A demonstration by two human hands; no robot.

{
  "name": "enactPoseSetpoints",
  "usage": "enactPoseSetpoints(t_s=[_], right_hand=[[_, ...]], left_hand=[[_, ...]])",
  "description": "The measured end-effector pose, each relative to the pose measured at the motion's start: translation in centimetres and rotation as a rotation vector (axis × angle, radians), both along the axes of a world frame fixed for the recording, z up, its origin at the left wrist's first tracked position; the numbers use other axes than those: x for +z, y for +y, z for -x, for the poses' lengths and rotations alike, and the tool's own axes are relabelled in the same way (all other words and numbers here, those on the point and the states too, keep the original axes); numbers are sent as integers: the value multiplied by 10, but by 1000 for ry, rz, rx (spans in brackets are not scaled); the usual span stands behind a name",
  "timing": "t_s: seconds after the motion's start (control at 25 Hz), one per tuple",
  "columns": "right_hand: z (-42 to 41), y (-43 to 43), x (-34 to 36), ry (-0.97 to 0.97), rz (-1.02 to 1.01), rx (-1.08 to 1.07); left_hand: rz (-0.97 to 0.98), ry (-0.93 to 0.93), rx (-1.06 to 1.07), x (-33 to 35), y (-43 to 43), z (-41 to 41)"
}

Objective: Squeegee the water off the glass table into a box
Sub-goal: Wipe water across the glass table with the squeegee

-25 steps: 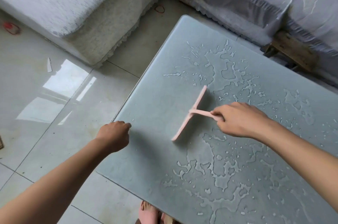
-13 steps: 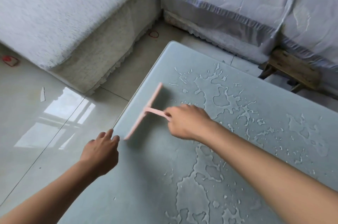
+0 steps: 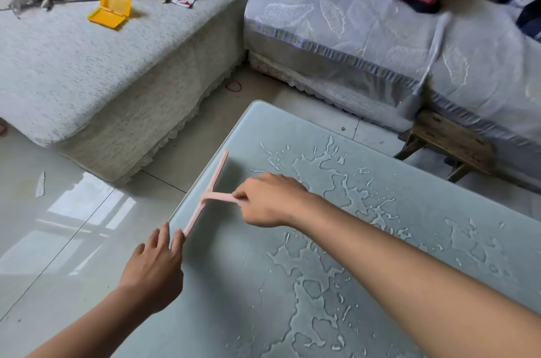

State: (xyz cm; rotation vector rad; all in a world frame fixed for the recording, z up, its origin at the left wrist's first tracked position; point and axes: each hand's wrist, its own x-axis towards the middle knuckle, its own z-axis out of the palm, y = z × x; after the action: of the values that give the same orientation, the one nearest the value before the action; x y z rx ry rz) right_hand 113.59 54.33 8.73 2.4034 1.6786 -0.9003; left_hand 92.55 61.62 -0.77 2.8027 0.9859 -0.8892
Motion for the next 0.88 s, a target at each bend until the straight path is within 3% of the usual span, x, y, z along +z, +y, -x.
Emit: enactPoseSetpoints(t_s=[0.28,0.48,0.64,0.88], right_hand=[[-55,-87,29,-52,186,-140],[-60,-30,30,-102,9,-60],[-54,15,4,-46,23,25],[-72,-53,19,-33,170,-34]], left_hand=[[65,50,-49,2,3,-9],[31,101,-76,1,4,-17],[-33,96,-109,-7,5,-25],[86,122,-134,-8,20,-27]])
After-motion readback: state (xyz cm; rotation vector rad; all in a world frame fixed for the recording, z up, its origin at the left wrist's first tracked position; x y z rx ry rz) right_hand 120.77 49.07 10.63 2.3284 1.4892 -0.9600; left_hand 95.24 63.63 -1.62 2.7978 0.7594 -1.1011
